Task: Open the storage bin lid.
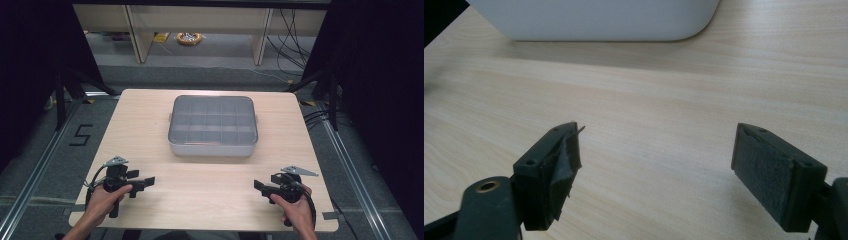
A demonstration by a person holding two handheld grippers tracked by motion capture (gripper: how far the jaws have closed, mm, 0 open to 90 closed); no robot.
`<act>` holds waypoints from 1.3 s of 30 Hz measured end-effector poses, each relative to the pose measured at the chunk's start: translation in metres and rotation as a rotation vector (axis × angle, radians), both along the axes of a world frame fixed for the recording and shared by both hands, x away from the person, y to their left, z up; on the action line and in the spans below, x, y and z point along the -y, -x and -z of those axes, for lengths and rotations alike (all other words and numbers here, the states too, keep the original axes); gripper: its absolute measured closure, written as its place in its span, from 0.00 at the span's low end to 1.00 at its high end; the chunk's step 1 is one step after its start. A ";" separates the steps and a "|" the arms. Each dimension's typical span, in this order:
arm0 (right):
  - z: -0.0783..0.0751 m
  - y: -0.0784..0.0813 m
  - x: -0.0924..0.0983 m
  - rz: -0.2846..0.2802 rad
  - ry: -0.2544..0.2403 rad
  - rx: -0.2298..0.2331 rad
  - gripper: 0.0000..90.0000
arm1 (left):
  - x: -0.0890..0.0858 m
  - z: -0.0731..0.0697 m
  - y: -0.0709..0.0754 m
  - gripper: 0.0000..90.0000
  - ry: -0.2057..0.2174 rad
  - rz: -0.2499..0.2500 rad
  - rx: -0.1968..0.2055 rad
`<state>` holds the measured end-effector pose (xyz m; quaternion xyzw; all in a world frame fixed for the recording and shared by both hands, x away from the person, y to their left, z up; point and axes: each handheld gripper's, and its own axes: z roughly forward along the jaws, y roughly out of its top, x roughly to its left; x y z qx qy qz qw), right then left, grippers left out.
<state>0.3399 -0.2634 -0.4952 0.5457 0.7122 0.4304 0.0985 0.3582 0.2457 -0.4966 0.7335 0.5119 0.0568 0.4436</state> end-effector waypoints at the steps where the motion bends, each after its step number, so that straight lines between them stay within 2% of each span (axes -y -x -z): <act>1: 0.000 -0.001 0.001 -0.006 -0.012 -0.001 0.24 | 0.000 0.000 0.000 0.18 0.000 -0.001 -0.002; 2: -0.002 -0.001 0.002 0.001 0.003 -0.022 0.24 | 0.000 0.000 0.000 0.18 0.002 -0.004 -0.003; 4: -0.001 -0.001 0.004 0.000 -0.024 -0.007 0.24 | -0.001 0.000 -0.001 0.18 -0.002 0.000 -0.005; 8: -0.001 -0.001 0.005 0.017 -0.009 -0.017 0.26 | 0.000 0.000 0.000 0.18 0.000 0.002 -0.007; 12: -0.001 -0.002 0.005 0.009 -0.023 -0.025 0.26 | 0.000 0.000 0.000 0.18 0.004 -0.001 -0.007; 15: 0.000 -0.003 0.005 0.015 -0.026 -0.007 0.26 | 0.001 0.000 0.000 0.18 0.005 0.002 -0.006; 16: 0.000 -0.003 0.004 0.020 -0.042 -0.016 0.26 | 0.001 0.000 0.000 0.18 0.009 -0.002 -0.011; 19: 0.001 -0.004 0.005 0.016 -0.043 -0.004 0.26 | 0.001 0.000 0.000 0.18 0.010 -0.001 -0.012; 25: -0.001 -0.004 0.006 0.013 -0.028 -0.021 0.26 | 0.001 -0.001 0.000 0.19 0.009 -0.002 -0.012; 26: 0.000 -0.004 0.005 0.015 -0.044 -0.010 0.26 | 0.001 -0.001 0.000 0.19 0.009 -0.001 -0.011; 30: -0.001 -0.004 0.006 0.014 -0.052 -0.009 0.26 | 0.002 -0.001 0.000 0.19 0.010 -0.001 -0.011; 32: -0.002 -0.004 0.006 0.014 -0.037 -0.024 0.26 | 0.002 -0.001 0.000 0.19 0.012 0.000 -0.012; 33: -0.001 -0.005 0.006 0.019 -0.055 -0.005 0.26 | 0.002 -0.001 0.000 0.19 0.018 -0.002 -0.012; 35: -0.003 -0.006 0.006 0.035 -0.080 -0.022 0.27 | 0.001 -0.002 -0.002 0.19 0.028 -0.005 -0.014; 37: -0.003 -0.010 0.009 0.030 -0.078 0.005 0.27 | 0.000 -0.003 -0.003 0.19 0.029 -0.009 -0.012; 39: -0.005 -0.012 0.011 0.039 -0.093 0.000 0.27 | 0.000 -0.003 -0.004 0.19 0.034 -0.013 -0.010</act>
